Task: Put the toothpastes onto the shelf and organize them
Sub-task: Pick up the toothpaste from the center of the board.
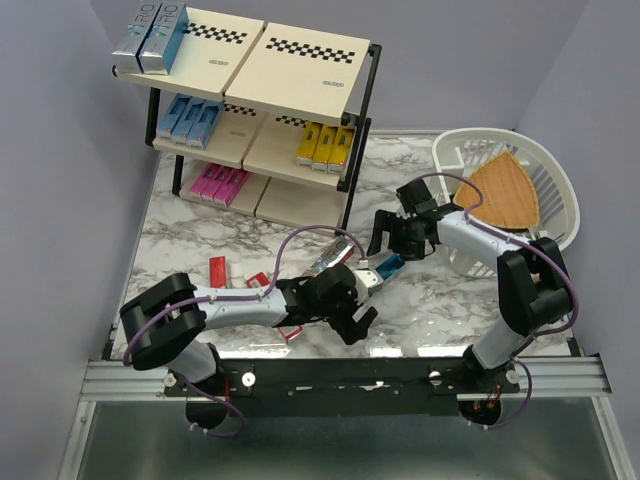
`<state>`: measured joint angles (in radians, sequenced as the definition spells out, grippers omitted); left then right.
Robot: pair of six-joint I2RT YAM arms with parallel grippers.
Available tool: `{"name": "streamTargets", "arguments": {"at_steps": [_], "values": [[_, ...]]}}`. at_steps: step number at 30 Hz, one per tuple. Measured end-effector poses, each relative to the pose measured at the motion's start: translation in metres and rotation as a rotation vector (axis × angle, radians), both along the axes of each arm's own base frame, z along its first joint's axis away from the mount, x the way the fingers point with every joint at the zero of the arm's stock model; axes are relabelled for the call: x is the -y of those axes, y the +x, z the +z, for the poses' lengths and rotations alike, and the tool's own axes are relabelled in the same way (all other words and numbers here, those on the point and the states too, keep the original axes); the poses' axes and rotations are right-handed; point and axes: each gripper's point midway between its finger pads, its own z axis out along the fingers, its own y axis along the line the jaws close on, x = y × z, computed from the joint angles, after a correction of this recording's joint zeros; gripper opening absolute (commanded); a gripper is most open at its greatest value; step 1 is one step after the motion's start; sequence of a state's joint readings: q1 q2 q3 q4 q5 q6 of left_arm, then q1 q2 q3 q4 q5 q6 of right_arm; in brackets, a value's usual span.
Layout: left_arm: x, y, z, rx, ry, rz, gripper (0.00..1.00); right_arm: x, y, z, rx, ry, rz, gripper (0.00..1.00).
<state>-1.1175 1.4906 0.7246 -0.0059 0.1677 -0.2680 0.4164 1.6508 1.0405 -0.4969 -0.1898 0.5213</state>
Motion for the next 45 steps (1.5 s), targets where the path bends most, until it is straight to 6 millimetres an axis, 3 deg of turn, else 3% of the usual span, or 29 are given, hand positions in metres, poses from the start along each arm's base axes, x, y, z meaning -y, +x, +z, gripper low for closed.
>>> {"name": "streamTargets", "arguments": {"at_steps": [9,17,20,26,37,45], "values": [[-0.012,0.012,0.0,0.107,-0.015,0.037,0.99,-0.001,0.0,0.0,0.002,-0.001,0.01,1.0],[-0.021,0.022,0.046,0.218,-0.122,0.087,0.99,0.001,0.0,0.006,0.004,-0.022,0.033,1.0],[-0.033,0.026,0.05,0.259,-0.138,0.123,0.99,0.0,0.001,0.008,0.015,-0.02,0.044,1.0],[-0.053,0.04,0.03,0.339,-0.087,0.196,0.99,-0.002,0.0,0.012,0.025,-0.013,0.061,1.0],[-0.047,0.06,0.0,0.406,-0.066,0.249,0.99,-0.009,0.004,0.035,0.102,0.043,0.089,1.0],[-0.038,0.067,-0.02,0.427,-0.053,0.244,0.93,-0.009,0.0,0.031,0.112,0.057,0.104,1.0]]}}
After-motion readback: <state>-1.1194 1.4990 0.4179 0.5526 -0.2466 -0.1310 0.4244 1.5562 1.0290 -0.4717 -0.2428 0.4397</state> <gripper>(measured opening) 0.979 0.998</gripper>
